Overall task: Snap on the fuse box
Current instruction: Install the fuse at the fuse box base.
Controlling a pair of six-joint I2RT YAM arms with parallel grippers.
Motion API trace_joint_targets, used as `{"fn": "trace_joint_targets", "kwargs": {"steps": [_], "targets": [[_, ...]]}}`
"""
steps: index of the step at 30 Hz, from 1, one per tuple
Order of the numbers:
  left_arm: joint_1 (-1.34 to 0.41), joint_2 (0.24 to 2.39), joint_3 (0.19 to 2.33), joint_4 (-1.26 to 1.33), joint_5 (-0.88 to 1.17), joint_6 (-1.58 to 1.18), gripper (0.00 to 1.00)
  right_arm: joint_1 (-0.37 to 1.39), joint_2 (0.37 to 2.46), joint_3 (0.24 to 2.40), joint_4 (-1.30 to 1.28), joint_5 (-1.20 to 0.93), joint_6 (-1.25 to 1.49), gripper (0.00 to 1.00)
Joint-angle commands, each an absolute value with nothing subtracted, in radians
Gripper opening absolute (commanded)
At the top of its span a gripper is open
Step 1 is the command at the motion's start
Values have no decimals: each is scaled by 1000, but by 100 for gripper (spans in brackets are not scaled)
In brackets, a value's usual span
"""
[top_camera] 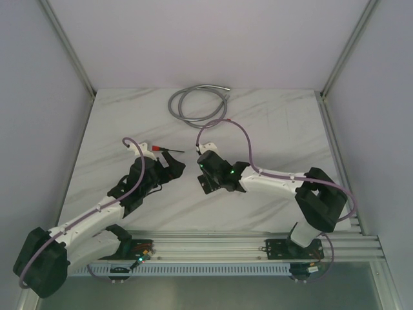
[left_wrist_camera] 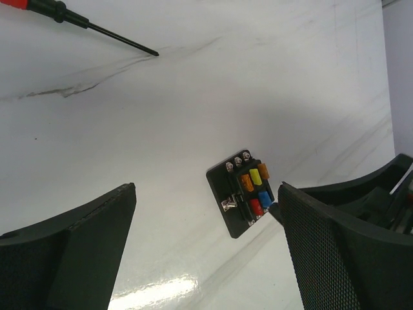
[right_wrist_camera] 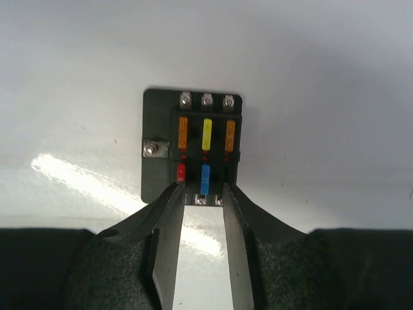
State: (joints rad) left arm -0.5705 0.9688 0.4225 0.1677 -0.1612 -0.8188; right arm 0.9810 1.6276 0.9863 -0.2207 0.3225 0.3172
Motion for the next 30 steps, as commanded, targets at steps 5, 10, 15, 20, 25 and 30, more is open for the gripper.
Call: {"fn": "trace_joint_targets", "kwargs": {"steps": [5, 10, 15, 20, 25, 30], "targets": [[-565, 957, 417, 158, -169, -823, 100, 935, 1638, 1090, -282, 226, 309, 30], [-565, 957, 418, 158, -167, -822, 100, 925, 1659, 1096, -301, 215, 321, 23], [-564, 962, 419, 158, -166, -823, 100, 925, 1680, 1103, -324, 210, 325, 21], [-563, 969, 422, 158, -164, -823, 100, 925, 1707, 1109, -342, 200, 328, 16], [-564, 974, 424, 158, -164, -821, 100, 925, 1731, 1121, -356, 194, 327, 9], [-563, 974, 425, 158, -165, -821, 100, 925, 1759, 1135, -392, 188, 321, 1]]}}
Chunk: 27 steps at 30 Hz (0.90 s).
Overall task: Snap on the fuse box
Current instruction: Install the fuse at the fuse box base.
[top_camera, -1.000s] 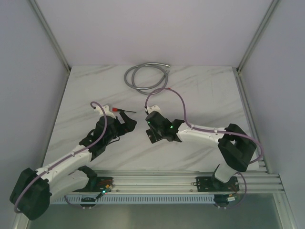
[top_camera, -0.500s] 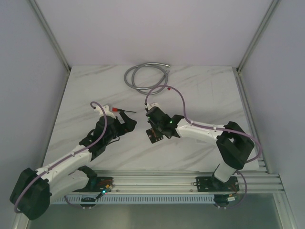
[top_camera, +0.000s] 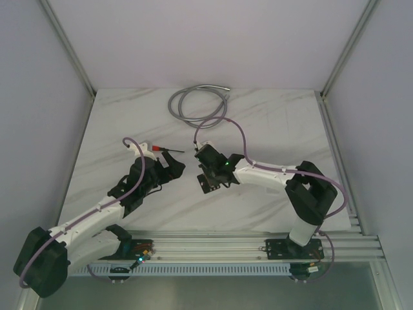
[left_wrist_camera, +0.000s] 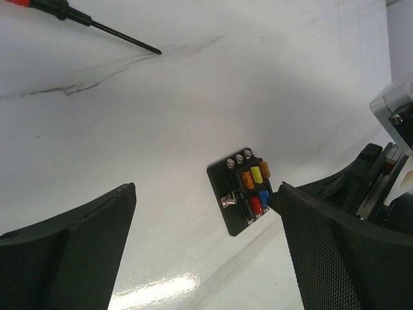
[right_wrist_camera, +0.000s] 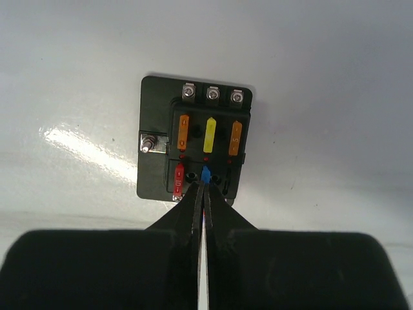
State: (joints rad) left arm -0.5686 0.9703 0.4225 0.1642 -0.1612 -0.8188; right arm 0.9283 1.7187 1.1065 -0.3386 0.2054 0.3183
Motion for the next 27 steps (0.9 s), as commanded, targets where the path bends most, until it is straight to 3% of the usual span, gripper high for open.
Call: {"fn": "trace_joint_targets", "kwargs": {"steps": [1, 19, 27], "targets": [[-563, 973, 425, 158, -166, -821, 100, 925, 1763, 1136, -399, 184, 319, 0], [-562, 981, 414, 158, -167, -840, 100, 955, 1857, 1206, -478, 108, 292, 0], [-561, 1011, 397, 173, -136, -901, 96, 943, 1768, 1251, -491, 106, 315, 16]]}}
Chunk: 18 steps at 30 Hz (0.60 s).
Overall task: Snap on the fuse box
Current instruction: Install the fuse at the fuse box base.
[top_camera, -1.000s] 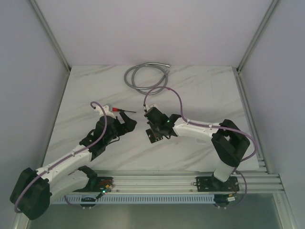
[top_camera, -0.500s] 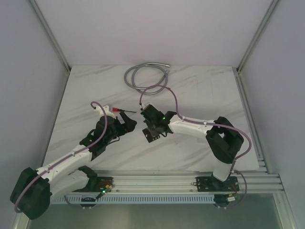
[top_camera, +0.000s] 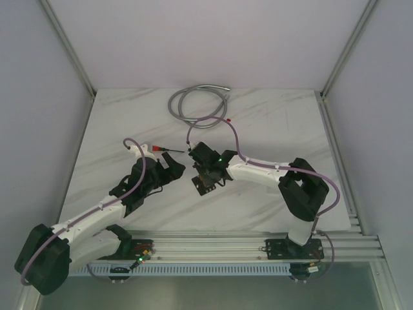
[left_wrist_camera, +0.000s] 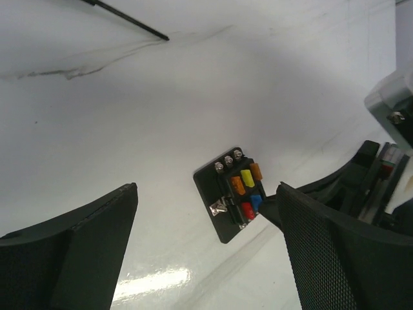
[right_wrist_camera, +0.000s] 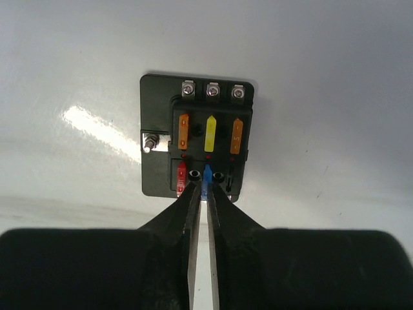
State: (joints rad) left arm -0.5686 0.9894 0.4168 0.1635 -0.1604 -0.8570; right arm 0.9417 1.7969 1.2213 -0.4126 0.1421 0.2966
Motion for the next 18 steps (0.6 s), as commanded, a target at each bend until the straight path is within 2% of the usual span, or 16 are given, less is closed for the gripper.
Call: {"fn": "trace_joint_targets", "kwargs": {"steps": [1, 4, 10, 18], "targets": [[-561, 1023, 393, 185, -120, -916, 93, 934, 1765, 1258, -495, 97, 319, 19], [-562, 1069, 381, 245, -60, -956, 82, 914, 1768, 1274, -503, 56, 327, 24], [-561, 1191, 390, 346, 50, -1001, 57, 892, 1783, 1285, -503, 4, 342, 27], [-570, 1331, 420, 403, 130, -1042, 38, 869, 1801, 1302, -512, 5, 351, 27]]}}
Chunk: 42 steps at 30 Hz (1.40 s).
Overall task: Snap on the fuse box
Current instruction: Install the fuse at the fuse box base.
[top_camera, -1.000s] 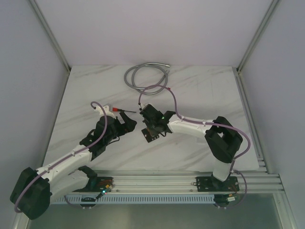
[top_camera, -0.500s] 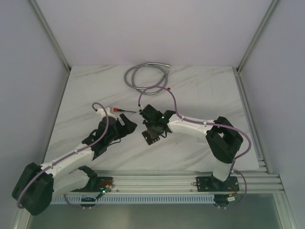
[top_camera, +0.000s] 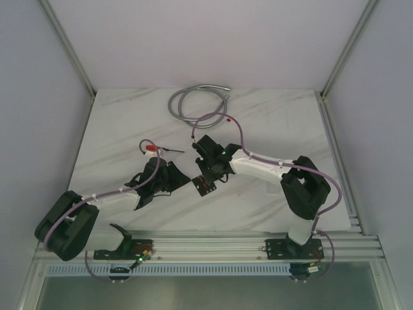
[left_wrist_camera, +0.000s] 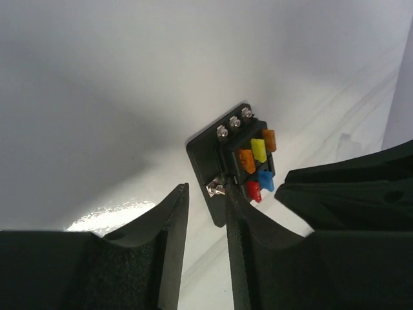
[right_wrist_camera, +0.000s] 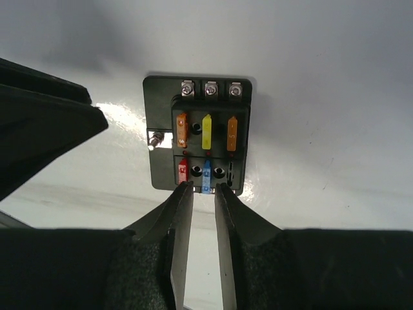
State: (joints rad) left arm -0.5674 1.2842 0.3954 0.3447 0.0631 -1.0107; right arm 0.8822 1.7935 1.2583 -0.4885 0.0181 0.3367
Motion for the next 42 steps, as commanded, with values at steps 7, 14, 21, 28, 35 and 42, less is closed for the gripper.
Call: {"fn": "trace_joint_targets", "kwargs": {"steps": [7, 14, 21, 28, 35, 42], "targets": [[-602, 1432, 446, 431, 158, -1070, 26, 860, 1822, 1306, -513, -12, 351, 27], [-622, 1491, 469, 430, 154, -1084, 21, 860, 1846, 1313, -515, -31, 341, 24], [-627, 1516, 473, 425, 149, -1097, 17, 862, 1863, 1316, -518, -49, 338, 6], [-636, 1524, 470, 424, 141, -1115, 14, 869, 1882, 1322, -554, -34, 339, 0], [-644, 1518, 465, 416, 125, -1126, 13, 871, 1923, 1282, -597, 41, 351, 0], [-645, 1506, 453, 407, 113, -1132, 12, 862, 1935, 1185, -621, 76, 351, 0]]}}
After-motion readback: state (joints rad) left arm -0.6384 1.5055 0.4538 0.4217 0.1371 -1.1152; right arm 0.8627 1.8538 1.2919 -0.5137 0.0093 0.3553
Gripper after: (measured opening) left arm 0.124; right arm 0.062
